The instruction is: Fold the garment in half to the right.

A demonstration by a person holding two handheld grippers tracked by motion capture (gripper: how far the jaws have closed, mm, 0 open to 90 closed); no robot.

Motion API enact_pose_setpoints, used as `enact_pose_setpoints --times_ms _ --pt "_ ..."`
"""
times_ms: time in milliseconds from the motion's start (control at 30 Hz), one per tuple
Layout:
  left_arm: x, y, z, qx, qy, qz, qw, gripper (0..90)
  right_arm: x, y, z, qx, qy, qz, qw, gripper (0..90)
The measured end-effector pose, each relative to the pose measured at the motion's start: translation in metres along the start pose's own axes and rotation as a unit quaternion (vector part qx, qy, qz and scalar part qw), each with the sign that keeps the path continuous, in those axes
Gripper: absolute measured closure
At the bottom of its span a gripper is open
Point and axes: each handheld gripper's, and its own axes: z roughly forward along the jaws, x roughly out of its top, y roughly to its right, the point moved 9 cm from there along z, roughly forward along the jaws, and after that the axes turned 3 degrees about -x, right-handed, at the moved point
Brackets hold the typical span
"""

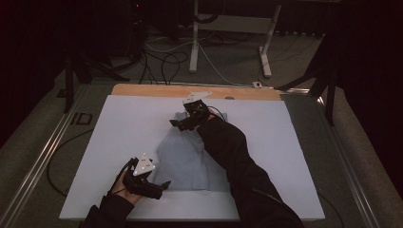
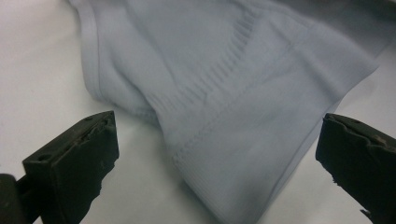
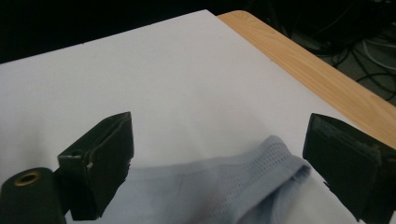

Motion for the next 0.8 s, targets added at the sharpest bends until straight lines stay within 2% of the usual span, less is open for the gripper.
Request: enact_pose_setpoints --times_ms 100,200,300,400,433,533,600,633,800 --pt "-0.002 0.001 0.001 -0.01 -0.01 -0.009 0.9999 0.4 0.0 0.002 0.005 0.0 -0.005 -0.005 1.0 10.6" --pt "-0.007 -0.001 0.004 -0.003 -0.032 -0.016 0.9994 0.5 0.0 0.004 0.013 -0.003 -0.014 -0.001 0.9999 11.1" --pt "-0.01 -0.001 0.006 -0.009 -0.04 -0.017 0.999 0.5 0.0 0.005 0.017 -0.006 -0.019 -0.005 0.9998 11.0" --pt "-0.014 0.0 0.008 -0.013 -0.054 -0.015 0.9983 1.4 -0.001 0.006 0.024 -0.005 -0.029 0.008 0.9995 11.0" --pt "-0.017 0.002 0.01 -0.016 -0.063 -0.008 0.9979 2.3 -0.002 0.007 0.026 -0.004 -0.03 0.005 0.9995 10.9" --pt "-0.019 0.002 0.01 -0.018 -0.068 -0.006 0.9975 6.8 -0.003 0.008 0.029 -0.004 -0.037 0.004 0.9993 11.0" --pt "-0.019 0.003 0.011 -0.016 -0.068 -0.002 0.9976 14.9 -0.007 0.01 0.034 -0.004 -0.047 0.008 0.9989 11.0" --pt "-0.019 0.004 0.012 -0.019 -0.07 0.006 0.9973 17.0 -0.008 0.01 0.035 -0.004 -0.05 0.008 0.9987 11.0" --pt "-0.021 0.006 0.014 -0.017 -0.081 0.011 0.9965 28.7 -0.011 0.011 0.041 -0.009 -0.059 0.01 0.9981 11.0"
